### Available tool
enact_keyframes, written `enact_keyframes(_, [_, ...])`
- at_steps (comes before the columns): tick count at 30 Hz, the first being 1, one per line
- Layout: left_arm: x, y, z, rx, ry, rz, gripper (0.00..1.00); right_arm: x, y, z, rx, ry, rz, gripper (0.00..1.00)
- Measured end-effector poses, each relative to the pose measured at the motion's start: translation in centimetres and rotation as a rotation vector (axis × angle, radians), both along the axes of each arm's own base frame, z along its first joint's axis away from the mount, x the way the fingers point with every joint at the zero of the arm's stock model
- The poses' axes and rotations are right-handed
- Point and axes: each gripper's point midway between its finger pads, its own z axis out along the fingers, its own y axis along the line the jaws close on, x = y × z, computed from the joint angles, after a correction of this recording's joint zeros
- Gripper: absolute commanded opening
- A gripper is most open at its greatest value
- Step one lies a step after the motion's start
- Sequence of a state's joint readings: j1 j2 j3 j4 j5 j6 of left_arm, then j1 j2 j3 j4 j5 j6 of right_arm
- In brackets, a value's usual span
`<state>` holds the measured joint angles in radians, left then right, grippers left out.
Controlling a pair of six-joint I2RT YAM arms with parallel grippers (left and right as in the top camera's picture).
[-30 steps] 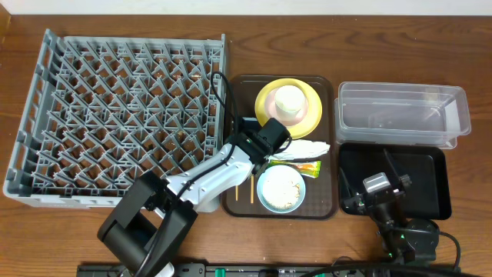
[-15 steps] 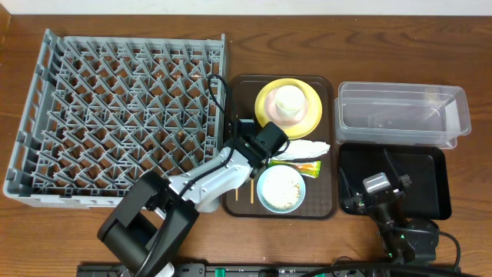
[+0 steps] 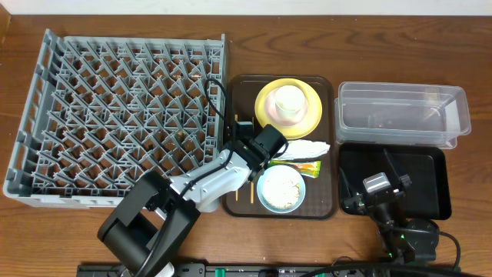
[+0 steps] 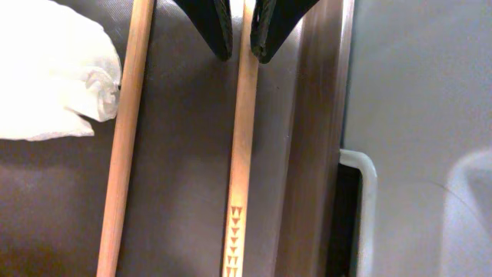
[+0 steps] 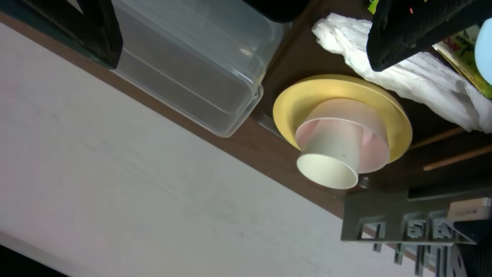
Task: Sort waste into correct bins and load items into the dishwasher
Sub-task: 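Lower the left gripper and grasp one wooden chopstick, then carry the chopstick with the left gripper into the dish rack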
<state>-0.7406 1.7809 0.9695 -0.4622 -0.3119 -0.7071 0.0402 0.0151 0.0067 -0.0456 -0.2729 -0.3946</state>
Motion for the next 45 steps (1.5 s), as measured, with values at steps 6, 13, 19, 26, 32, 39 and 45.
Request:
enact_keyframes(6, [-0.1,-0.6,-0.3,-0.03,0.013,-0.007,0.15,0.0,0.0,0.0,0.0,0.0,0.0,0.99])
enact_keyframes(13, [-0.2,-0.8,-0.5,-0.04,0.02,-0.009,0.15,0.0,0.0,0.0,0.0,0.0,0.0,0.99])
enact_keyframes(19, [0.1,-1.0,-0.5,-0.049,0.01,-0.011,0.08,0.0,0.0,0.0,0.0,0.0,0.0,0.99])
enact_keyframes(26, [0.0,-1.0,-0.4,-0.038,0.013,-0.042,0.08,0.0,0.0,0.0,0.0,0.0,0.0,0.99])
enact_keyframes(32, [0.7,-1.4,4.0,-0.078,-0.076,-0.098,0.08,0.0,0.0,0.0,0.0,0.0,0.0,0.99])
enact_keyframes(39, [0.9,0.3,13.8,-0.144,-0.284,-0.185,0.08,0.0,0.0,0.0,0.0,0.0,0.0,0.99])
enact_keyframes(45, [2.2,5.5,16.1,-0.095,-0.328,-0.123,0.08,0.0,0.0,0.0,0.0,0.0,0.0,0.99])
